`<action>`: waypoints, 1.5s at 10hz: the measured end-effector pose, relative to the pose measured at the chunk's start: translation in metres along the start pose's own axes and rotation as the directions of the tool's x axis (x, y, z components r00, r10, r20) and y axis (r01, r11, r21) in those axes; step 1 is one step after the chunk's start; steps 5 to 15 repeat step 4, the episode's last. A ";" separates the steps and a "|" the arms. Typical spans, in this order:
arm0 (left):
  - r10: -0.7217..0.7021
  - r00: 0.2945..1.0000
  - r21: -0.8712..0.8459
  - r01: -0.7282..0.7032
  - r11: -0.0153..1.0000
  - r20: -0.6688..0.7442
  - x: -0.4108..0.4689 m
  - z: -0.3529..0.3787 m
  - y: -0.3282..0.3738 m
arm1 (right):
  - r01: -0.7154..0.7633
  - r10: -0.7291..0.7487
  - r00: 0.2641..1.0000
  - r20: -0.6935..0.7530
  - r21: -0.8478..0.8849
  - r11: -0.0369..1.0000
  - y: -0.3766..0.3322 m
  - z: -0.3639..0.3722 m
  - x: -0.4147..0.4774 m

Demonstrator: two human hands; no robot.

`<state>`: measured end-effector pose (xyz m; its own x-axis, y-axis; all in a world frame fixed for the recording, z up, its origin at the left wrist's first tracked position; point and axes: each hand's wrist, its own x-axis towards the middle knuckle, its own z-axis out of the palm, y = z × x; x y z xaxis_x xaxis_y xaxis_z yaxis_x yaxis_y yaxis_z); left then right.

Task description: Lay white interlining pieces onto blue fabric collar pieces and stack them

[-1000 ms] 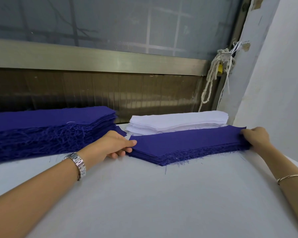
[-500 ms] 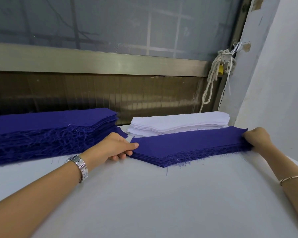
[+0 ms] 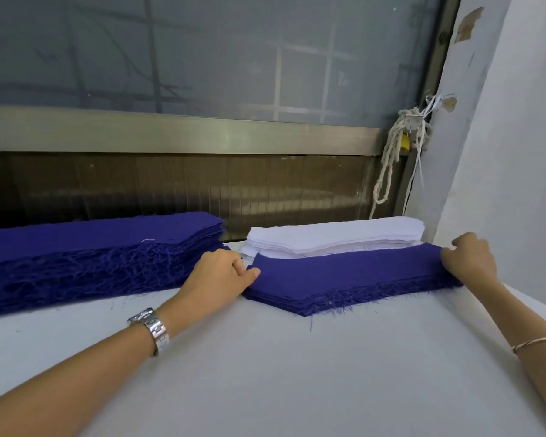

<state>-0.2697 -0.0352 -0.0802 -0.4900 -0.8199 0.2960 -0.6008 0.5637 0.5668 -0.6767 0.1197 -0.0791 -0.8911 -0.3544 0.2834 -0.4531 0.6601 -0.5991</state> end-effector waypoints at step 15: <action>0.499 0.761 -0.138 -0.489 0.861 0.416 -0.120 -0.015 0.027 | 0.734 -0.925 0.273 0.263 0.565 0.377 -0.116 -0.031 -0.173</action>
